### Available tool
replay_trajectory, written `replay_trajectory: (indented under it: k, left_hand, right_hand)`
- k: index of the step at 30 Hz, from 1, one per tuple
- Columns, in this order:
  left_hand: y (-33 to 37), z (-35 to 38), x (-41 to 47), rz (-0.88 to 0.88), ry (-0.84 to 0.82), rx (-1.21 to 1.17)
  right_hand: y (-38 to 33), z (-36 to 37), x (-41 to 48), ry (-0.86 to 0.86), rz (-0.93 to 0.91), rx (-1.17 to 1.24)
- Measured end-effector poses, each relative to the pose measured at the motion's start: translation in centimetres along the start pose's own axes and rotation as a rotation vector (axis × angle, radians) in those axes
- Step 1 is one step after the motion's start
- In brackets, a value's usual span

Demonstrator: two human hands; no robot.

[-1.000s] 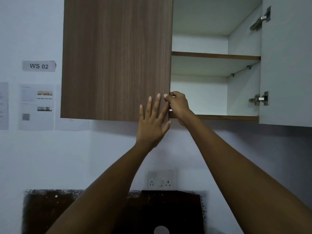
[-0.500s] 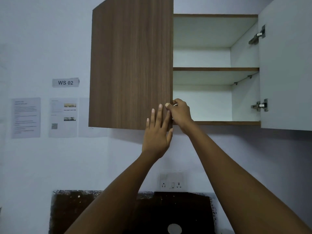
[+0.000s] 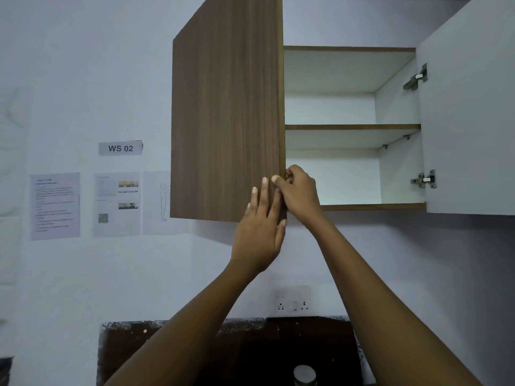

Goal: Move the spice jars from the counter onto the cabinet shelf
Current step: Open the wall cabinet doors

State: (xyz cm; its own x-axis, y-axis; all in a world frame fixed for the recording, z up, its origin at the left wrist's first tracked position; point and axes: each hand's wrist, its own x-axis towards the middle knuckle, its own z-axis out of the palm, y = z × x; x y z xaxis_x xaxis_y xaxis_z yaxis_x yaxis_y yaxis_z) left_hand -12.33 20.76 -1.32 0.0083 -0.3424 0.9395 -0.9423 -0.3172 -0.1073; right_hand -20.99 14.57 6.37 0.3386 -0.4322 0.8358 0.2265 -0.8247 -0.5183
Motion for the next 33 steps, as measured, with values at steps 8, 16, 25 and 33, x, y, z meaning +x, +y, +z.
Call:
replay_trajectory:
  k: [8,16,25,33]
  left_hand:
    - [-1.1,-7.1,-2.5,0.032,0.095,-0.054]
    - [-4.1,-14.5,-5.6,-0.005,0.233,-0.159]
    - [-9.9,-19.8,-8.7,-0.125,0.316,-0.119]
    - [-13.6,-22.6,-10.6,-0.23,0.401,-0.096]
  right_hand:
    - [-5.6,2.6,-2.8,0.064,-0.078,-0.09]
    - [-12.4,7.3,-6.1,0.167,-0.183,-0.206]
    - [-18.8,13.7,-8.5,0.123,-0.295,-0.141]
    - [-21.9,18.7,-9.2,0.11,-0.376,-0.127]
